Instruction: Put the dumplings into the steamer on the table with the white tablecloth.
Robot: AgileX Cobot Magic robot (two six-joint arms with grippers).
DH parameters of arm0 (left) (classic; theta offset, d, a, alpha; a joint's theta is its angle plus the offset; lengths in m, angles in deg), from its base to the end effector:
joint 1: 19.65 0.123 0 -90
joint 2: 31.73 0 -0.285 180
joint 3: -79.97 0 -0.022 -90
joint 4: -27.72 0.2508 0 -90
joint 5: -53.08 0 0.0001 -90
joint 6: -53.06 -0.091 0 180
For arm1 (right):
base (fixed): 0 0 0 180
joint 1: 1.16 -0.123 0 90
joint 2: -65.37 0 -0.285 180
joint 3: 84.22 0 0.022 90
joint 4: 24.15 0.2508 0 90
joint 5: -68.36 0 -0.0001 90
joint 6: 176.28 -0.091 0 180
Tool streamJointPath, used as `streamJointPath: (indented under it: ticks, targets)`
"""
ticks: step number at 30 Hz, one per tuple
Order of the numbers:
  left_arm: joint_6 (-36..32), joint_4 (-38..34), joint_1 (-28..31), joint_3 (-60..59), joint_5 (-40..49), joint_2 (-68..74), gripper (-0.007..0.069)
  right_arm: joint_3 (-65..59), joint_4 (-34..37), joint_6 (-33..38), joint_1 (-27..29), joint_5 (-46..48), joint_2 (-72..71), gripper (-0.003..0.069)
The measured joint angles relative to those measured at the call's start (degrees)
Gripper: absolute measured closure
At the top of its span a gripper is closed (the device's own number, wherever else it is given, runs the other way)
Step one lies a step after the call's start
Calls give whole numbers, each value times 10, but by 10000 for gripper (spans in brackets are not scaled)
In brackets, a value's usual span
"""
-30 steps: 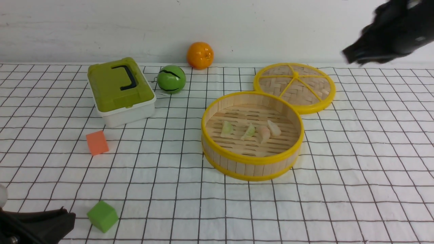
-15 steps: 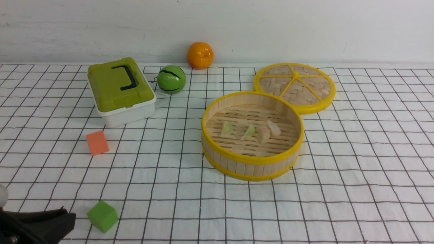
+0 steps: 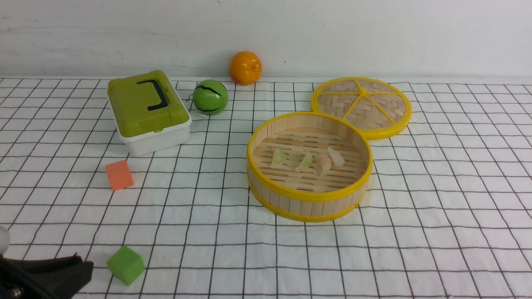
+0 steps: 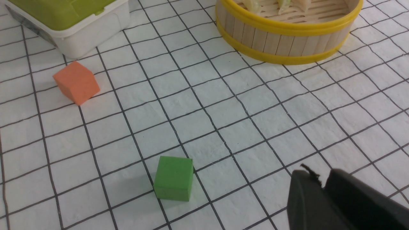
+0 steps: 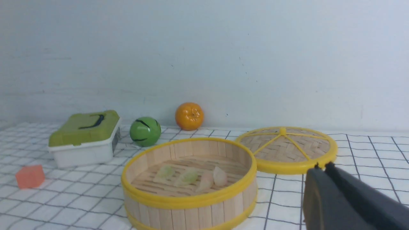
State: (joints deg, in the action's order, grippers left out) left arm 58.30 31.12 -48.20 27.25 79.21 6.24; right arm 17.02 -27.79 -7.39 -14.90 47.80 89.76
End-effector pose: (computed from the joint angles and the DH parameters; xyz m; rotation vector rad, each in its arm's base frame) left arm 0.0956 -0.0493 0.2762 0.4519 2.0017 -0.3089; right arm 0.0771 0.0209 0.2166 -0.0947 1.4470 0.3228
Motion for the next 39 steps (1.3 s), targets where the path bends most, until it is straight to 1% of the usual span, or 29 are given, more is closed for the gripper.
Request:
streamJointPath:
  ticks: [2,6,8,10,11,12,13,14,17,20,22,39]
  targets:
    - [0,0,0,0,0,0,531,0,0,12,0,12,0,657]
    - [0,0,0,0,1,0,531,0,1,55,6,86,-35,659]
    - [0,0,0,0,2,0,531,0,1,64,24,146,-78,660]
    - [0,0,0,0,3,0,531,0,3,64,53,226,-137,660]
    - [0,0,0,0,3,0,531,0,3,64,59,233,-141,660]
    - [0,0,0,0,4,1,531,0,5,64,77,288,-163,660]
    - [0,0,0,0,4,1,531,0,6,64,81,299,-166,660]
    - [0,0,0,0,5,1,531,0,10,64,96,343,-171,660]
    - [0,0,0,0,7,1,531,0,36,64,112,402,-172,660]
    - [0,0,0,0,8,2,529,3,74,64,115,421,-172,660]
    - [0,0,0,0,8,2,526,4,85,64,115,425,-172,659]
    - [0,0,0,0,8,2,508,4,95,64,115,429,-172,652]
